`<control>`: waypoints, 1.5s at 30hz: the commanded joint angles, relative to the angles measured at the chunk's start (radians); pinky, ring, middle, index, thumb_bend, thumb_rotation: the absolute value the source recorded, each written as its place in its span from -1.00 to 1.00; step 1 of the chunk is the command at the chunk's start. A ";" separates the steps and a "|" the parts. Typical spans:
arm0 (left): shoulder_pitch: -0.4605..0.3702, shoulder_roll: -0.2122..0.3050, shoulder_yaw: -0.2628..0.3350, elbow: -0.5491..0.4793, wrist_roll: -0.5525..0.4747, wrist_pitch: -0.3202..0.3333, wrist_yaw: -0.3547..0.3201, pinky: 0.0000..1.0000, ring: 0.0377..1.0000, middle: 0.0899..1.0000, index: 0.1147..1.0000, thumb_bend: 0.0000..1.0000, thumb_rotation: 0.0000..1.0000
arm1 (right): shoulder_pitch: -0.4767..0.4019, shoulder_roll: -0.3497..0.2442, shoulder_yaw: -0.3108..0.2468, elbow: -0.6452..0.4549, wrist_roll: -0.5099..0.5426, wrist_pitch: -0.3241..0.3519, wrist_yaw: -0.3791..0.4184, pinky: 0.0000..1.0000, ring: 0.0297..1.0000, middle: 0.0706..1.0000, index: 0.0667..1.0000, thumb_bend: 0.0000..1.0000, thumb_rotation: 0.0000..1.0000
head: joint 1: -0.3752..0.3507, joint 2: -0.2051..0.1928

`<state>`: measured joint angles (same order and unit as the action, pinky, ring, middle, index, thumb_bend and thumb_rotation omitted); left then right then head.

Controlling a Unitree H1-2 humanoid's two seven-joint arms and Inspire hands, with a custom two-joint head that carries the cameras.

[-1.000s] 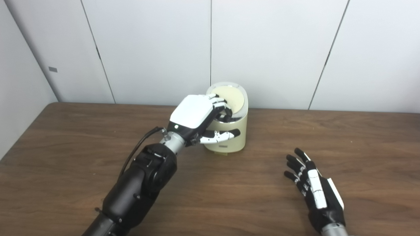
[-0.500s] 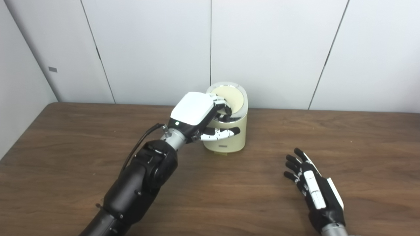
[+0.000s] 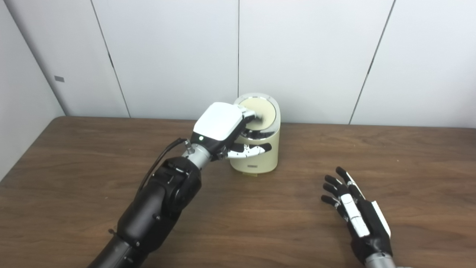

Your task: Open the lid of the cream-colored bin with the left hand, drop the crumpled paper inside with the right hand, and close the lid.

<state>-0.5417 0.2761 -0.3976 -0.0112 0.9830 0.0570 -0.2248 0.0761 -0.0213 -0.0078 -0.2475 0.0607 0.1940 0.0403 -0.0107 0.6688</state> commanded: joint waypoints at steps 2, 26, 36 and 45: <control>0.006 0.012 -0.015 0.007 -0.016 0.022 -0.081 0.45 0.61 0.47 0.64 0.14 0.39 | -0.016 0.006 -0.004 -0.054 0.004 -0.007 -0.007 0.59 0.73 0.71 0.89 0.09 0.48 | -0.002 0.003; 0.017 -0.004 0.042 -0.081 -0.020 -0.041 0.092 0.40 0.58 0.57 0.57 0.08 0.19 | -0.026 -0.001 -0.013 -0.040 0.013 -0.012 -0.002 0.59 0.74 0.71 0.86 0.08 0.60 | 0.001 0.004; 0.007 -0.014 0.119 -0.156 -0.068 -0.026 0.072 0.43 0.62 0.64 0.64 0.04 0.13 | -0.029 -0.005 -0.019 -0.025 0.021 -0.012 0.002 0.58 0.72 0.71 0.84 0.08 0.59 | 0.005 -0.003; 0.070 -0.036 0.197 -0.231 -0.169 0.009 0.068 0.43 0.63 0.65 0.65 0.01 0.08 | -0.030 -0.002 -0.022 -0.020 0.043 -0.015 0.008 0.64 0.76 0.72 0.84 0.08 0.58 | 0.010 -0.003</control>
<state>-0.4561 0.2514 -0.2230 -0.2027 0.8467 0.0464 -0.1645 0.0735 -0.0227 -0.0233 -0.2414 0.0881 0.2038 0.0422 -0.0015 0.6657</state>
